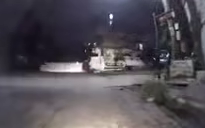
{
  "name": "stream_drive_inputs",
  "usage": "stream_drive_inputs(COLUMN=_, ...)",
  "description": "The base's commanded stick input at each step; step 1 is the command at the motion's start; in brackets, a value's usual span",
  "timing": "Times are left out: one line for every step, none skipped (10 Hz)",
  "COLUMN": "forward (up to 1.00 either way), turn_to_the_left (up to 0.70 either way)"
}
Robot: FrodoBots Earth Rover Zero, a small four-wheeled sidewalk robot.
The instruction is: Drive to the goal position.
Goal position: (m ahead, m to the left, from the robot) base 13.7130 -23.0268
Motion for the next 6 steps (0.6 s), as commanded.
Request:
stream_drive_inputs(forward=0.70, turn_to_the_left=0.00)
stream_drive_inputs(forward=0.70, turn_to_the_left=0.00)
stream_drive_inputs(forward=0.70, turn_to_the_left=0.00)
stream_drive_inputs(forward=0.70, turn_to_the_left=0.00)
stream_drive_inputs(forward=0.70, turn_to_the_left=0.00)
stream_drive_inputs(forward=0.70, turn_to_the_left=0.00)
